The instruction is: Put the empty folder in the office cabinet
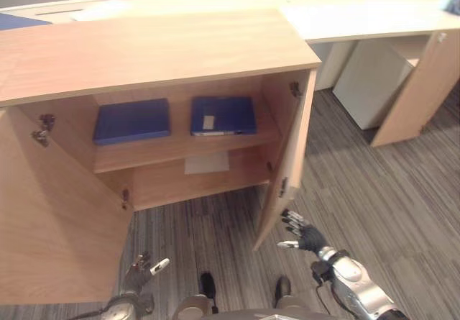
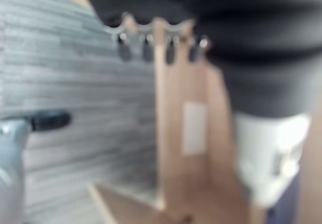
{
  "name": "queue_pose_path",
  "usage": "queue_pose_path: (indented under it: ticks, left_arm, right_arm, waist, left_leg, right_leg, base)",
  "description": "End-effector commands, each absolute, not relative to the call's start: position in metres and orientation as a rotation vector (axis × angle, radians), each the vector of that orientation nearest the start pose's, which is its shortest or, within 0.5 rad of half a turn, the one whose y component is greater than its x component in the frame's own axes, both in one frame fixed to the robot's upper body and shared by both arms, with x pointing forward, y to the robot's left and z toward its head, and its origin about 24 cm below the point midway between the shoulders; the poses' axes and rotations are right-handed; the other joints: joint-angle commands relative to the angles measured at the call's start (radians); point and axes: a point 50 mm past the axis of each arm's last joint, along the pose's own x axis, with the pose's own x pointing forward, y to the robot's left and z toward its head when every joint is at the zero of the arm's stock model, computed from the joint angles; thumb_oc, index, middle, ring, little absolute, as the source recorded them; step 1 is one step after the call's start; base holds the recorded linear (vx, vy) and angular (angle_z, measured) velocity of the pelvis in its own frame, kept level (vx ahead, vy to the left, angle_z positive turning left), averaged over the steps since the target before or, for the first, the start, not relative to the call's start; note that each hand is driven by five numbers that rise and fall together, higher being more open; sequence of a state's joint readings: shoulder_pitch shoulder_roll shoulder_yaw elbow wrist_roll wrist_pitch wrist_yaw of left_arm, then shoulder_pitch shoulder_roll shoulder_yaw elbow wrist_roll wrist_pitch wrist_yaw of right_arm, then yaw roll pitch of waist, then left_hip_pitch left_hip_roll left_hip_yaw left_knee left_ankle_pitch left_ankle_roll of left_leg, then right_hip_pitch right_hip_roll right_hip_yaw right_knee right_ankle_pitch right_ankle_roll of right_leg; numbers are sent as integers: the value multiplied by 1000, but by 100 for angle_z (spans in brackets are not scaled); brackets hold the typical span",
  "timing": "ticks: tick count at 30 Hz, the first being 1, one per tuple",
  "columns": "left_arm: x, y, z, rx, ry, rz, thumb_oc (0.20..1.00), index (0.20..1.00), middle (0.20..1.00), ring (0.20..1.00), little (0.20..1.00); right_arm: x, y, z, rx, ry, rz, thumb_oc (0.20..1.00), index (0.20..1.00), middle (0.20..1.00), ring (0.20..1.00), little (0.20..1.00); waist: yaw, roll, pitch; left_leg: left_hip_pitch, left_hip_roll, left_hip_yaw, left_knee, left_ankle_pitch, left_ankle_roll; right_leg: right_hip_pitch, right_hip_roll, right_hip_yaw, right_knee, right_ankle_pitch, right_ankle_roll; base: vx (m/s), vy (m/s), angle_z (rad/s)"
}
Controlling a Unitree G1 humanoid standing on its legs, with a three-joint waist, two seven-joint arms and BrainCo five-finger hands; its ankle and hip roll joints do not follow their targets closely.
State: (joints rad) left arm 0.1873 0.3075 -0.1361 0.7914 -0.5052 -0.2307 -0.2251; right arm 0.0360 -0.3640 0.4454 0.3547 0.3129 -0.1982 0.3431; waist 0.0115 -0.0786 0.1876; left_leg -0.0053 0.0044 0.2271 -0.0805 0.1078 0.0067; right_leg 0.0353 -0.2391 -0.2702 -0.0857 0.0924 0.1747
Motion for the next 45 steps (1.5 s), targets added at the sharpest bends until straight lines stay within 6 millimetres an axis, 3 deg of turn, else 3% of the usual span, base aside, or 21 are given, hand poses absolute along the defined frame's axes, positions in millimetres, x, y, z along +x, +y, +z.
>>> queue_pose_path:
  ticks: [1,7,9,11,14,17,20,21,24,27,31,33,35,37,41,45]
  left_arm:
    - [144,238,-107,-166,611,40,1000,1000,1000,1000,1000]
    - [146,234,-106,-160,598,61,1000,1000,1000,1000,1000]
    - [148,236,-105,-164,586,102,1000,1000,1000,1000,1000]
    - [149,243,-102,-149,571,143,1000,1000,1000,1000,1000]
    - [149,250,-100,-129,559,192,1000,1000,1000,1000,1000]
    - [144,285,-90,-64,477,466,1000,1000,1000,1000,1000]
    - [135,308,-83,-40,432,684,1000,1000,1000,1000,1000]
    - [135,308,-83,-40,432,684,1000,1000,1000,1000,1000]
    - [129,321,-76,-24,375,847,1000,1000,1000,1000,1000]
    - [117,329,-70,32,320,962,1000,1000,1000,1000,1000]
    - [99,341,-59,50,249,1085,1000,1000,1000,1000,1000]
    - [90,351,-50,70,197,1147,1000,1000,1000,1000,1000]
    - [89,353,-49,75,193,1146,1000,1000,1000,1000,1000]
    - [97,357,-43,141,184,1102,1000,1000,1000,1000,1000]
    - [102,362,-36,179,170,1083,1000,1000,1000,1000,1000]
    - [113,372,-25,208,151,1042,1000,1000,1000,1000,1000]
  right_arm:
    - [241,-117,7,-127,32,714,1000,1000,1000,1000,1000]
    - [266,-109,19,-99,-14,617,1000,1000,1000,1000,1000]
    - [284,-109,26,-108,-23,532,1000,1000,1000,1000,1000]
    - [310,-121,33,-116,8,414,1000,1000,1000,1000,1000]
    - [326,-134,36,-117,45,325,1000,1000,1000,1000,1000]
    - [348,-173,36,-156,143,113,1000,1000,1000,1000,1000]
    - [345,-195,26,-115,197,16,1000,1000,1000,1000,1000]
    - [345,-195,26,-115,197,16,1000,1000,1000,1000,1000]
    - [328,-215,6,-155,270,17,1000,1000,1000,1000,1000]
    - [287,-226,-32,-177,386,76,1000,1000,1000,1000,1000]
    - [236,-226,-70,-210,538,145,1000,1000,1000,1000,1000]
    - [210,-224,-84,-249,617,191,1000,1000,1000,1000,1000]
    - [206,-224,-86,-255,627,193,1000,1000,1000,1000,1000]
    - [179,-232,-99,-266,702,186,1000,1000,1000,1000,1000]
    - [163,-244,-103,-259,745,178,1000,1000,1000,1000,1000]
    - [155,-253,-105,-244,768,119,1000,1000,1000,1000,1000]
  waist:
    - [52,37,37]
    - [98,36,31]
    - [125,39,28]
    - [159,44,20]
    - [183,48,17]
    - [234,54,6]
    - [248,55,3]
    - [248,55,3]
    - [233,47,-5]
    - [214,37,-7]
    - [194,29,2]
    - [178,26,20]
    - [175,26,25]
    - [143,22,46]
    - [118,25,37]
    - [91,38,27]
  left_leg:
    - [139,3,-38,-7,-134,16]
    - [148,-5,-63,-7,-136,18]
    - [156,-7,-80,-7,-136,17]
    - [159,-7,-97,-7,-134,13]
    - [162,-7,-112,-7,-134,10]
    - [169,-11,-139,-7,-131,4]
    - [165,-9,-160,-7,-127,4]
    - [165,-9,-160,-7,-127,4]
    - [148,-7,-202,-7,-120,4]
    - [135,2,-223,-7,-108,-2]
    - [126,26,-208,-7,-89,-24]
    - [107,51,-157,6,-65,-44]
    - [101,55,-147,16,-63,-47]
    - [86,104,-99,52,-51,-75]
    - [102,130,-117,18,-29,-93]
    - [100,122,-123,-7,-30,-90]
  right_leg:
    - [-81,25,-16,20,153,37]
    - [-54,10,-51,12,165,41]
    - [-36,4,-72,10,167,40]
    - [-14,1,-100,7,166,38]
    - [1,-2,-119,6,163,36]
    - [31,-8,-159,1,160,33]
    - [47,0,-161,6,144,27]
    - [47,0,-161,6,144,27]
    - [55,31,-102,-1,109,19]
    - [64,64,-62,-2,68,-1]
    - [82,86,-72,-2,25,-29]
    - [86,93,-100,-2,8,-45]
    - [88,92,-106,-2,6,-47]
    - [98,86,-137,-2,6,-50]
    - [92,85,-110,-2,2,-44]
    - [73,70,-62,-2,9,-26]
  base:
    - [-33,74,31]
    - [17,30,16]
    - [89,5,29]
    - [93,-13,34]
    - [59,-13,25]
    - [94,-56,34]
    - [47,-73,22]
    - [29,-58,6]
    - [29,-141,26]
    - [7,-177,47]
    - [-17,-152,11]
    - [-118,-110,2]
    - [-78,-29,2]
    - [-124,40,42]
    - [-36,124,36]
    - [-70,308,10]
